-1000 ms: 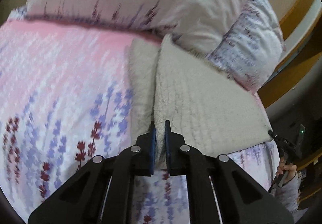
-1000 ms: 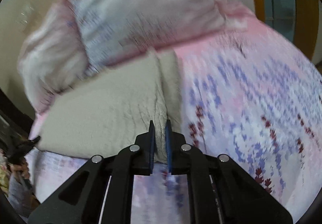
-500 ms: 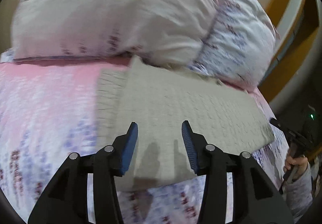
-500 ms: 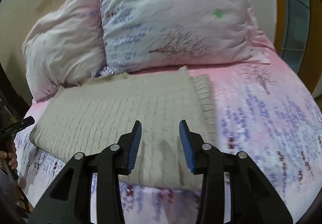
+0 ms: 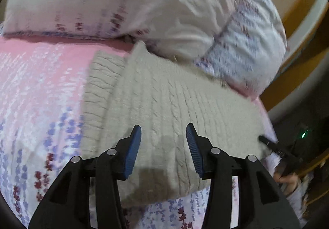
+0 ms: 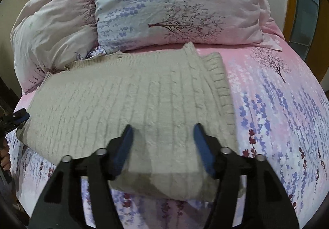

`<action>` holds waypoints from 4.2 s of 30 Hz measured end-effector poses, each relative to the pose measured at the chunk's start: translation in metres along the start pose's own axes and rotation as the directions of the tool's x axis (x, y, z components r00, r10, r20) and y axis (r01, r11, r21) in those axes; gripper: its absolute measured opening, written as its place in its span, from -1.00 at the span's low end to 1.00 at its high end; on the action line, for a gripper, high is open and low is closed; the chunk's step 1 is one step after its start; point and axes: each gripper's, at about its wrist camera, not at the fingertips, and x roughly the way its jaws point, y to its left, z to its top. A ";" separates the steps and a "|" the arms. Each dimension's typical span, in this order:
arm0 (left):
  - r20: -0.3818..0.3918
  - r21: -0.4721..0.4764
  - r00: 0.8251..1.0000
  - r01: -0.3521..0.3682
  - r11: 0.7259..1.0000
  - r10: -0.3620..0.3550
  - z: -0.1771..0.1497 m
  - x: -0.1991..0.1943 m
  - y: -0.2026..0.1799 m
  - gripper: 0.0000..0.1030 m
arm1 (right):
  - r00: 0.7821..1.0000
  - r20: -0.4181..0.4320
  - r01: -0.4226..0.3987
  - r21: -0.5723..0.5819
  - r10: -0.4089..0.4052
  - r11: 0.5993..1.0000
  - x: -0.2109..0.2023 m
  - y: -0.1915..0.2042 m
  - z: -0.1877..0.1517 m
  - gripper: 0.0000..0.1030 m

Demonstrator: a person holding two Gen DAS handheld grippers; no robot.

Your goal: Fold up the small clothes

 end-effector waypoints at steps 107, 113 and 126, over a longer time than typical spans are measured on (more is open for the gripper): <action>-0.044 -0.169 0.912 0.395 0.903 -0.407 0.043 0.066 -0.113 0.58 | 0.839 -0.036 -0.507 0.314 0.543 0.803 0.026 -0.004 0.048 0.57; -0.062 -0.185 0.968 0.226 0.956 -0.241 0.041 0.063 -0.073 0.60 | 0.856 -0.103 -0.457 0.310 0.507 0.834 0.047 0.010 0.060 0.33; -0.203 -0.122 0.957 0.187 0.975 -0.209 0.025 0.102 -0.091 0.60 | 0.791 -0.106 -0.537 0.349 0.602 0.768 0.062 0.018 0.058 -0.07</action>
